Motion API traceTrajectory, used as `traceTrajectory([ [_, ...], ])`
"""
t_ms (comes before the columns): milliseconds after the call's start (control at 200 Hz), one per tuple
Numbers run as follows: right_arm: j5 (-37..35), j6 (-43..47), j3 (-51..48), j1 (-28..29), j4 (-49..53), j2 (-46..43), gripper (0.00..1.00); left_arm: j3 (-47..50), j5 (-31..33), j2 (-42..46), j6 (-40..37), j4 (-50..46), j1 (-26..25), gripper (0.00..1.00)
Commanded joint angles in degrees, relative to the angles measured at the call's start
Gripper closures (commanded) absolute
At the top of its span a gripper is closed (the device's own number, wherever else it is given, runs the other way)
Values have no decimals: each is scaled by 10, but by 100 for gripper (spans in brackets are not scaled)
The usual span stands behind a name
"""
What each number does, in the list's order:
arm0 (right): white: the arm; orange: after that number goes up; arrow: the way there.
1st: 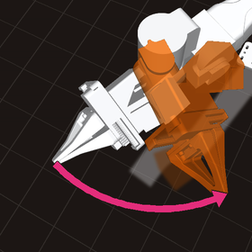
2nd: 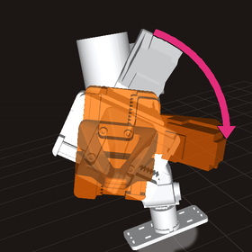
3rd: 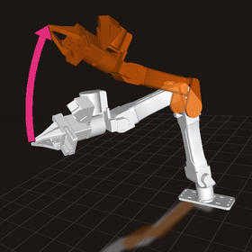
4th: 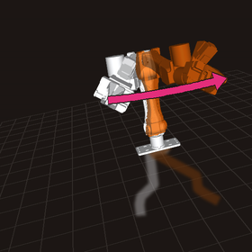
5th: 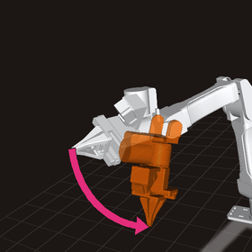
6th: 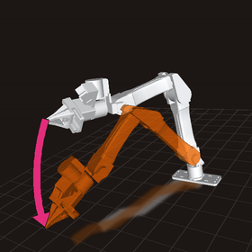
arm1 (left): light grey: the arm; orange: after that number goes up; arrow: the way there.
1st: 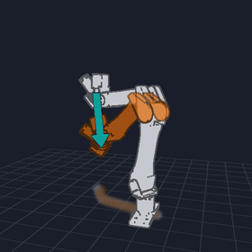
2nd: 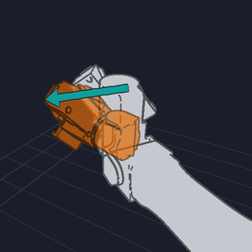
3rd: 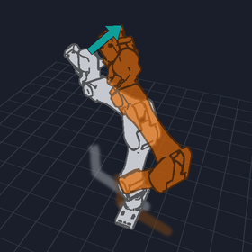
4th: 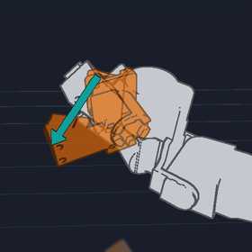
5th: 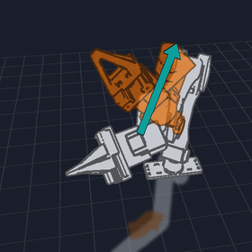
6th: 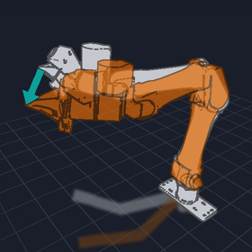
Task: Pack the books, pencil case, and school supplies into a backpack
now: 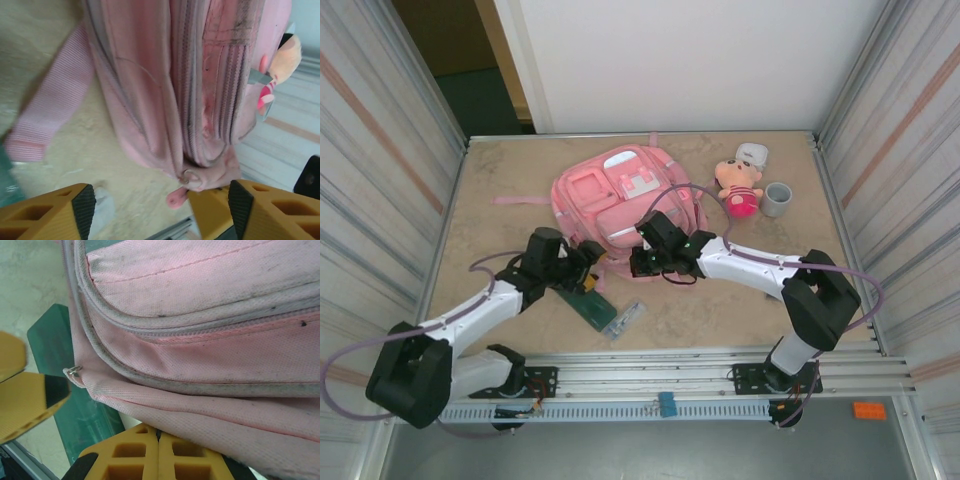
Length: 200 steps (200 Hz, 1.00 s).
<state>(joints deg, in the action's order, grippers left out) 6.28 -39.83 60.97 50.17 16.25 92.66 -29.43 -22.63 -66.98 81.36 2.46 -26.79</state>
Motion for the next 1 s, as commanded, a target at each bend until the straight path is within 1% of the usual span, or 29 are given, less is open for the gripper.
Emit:
traceTrajectory([
  [0,17,18,18,9,-20,6,100,2,28,-37,63,104,-16,29],
  [100,20,20,16,11,-20,5,100,-13,28,-76,68,132,-26,31],
  [160,20,21,14,12,-21,3,100,-19,25,-99,72,146,-31,38],
  [190,19,22,15,12,-20,2,100,-20,27,-110,76,154,-33,44],
  [266,5,22,16,13,-5,0,100,-19,29,-129,92,173,-36,68],
  [321,-20,17,21,14,17,0,100,-18,28,-137,99,189,-38,82],
  [366,-46,13,28,18,38,2,100,-20,28,-137,100,196,-43,89],
  [451,-96,6,42,34,68,10,100,-27,32,-135,102,188,-58,97],
  [501,-118,-6,43,43,69,17,100,-26,39,-135,110,192,-65,100],
  [601,-148,-29,43,55,65,27,100,-17,47,-136,134,220,-71,100],
  [732,-177,-43,43,59,69,39,91,-22,40,-130,137,218,-71,100],
  [837,-193,-49,43,61,64,45,87,-26,41,-126,139,219,-72,100],
  [922,-201,-53,42,62,55,47,81,-27,38,-125,141,224,-71,100],
  [997,-199,-51,42,62,45,51,80,-27,38,-124,145,233,-71,100],
])
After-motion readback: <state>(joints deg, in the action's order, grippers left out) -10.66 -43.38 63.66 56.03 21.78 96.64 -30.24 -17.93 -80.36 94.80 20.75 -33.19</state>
